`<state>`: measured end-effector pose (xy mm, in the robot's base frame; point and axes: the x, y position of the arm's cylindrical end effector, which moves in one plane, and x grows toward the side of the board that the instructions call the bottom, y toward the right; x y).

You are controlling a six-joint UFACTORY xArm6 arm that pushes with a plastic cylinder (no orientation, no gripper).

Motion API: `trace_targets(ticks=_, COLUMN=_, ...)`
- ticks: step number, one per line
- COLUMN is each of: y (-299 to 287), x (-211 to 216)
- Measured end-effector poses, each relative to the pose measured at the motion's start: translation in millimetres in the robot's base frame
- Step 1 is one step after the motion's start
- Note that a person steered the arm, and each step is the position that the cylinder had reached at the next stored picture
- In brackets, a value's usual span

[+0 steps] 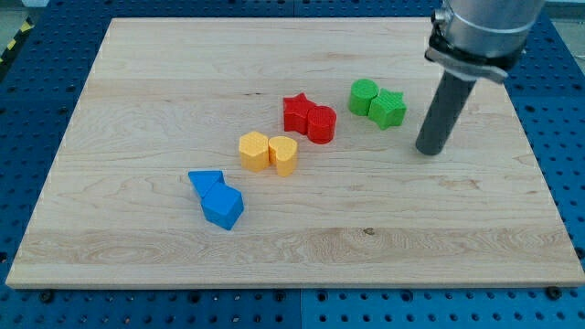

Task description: Point at the yellow hexagon

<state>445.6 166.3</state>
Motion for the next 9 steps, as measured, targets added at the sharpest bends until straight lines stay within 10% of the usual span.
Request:
trace_targets(ticks=4, y=-105, x=-115)
trace_targets(ticks=6, y=-261, x=-98)
trace_targets(ticks=9, y=-283, x=-4)
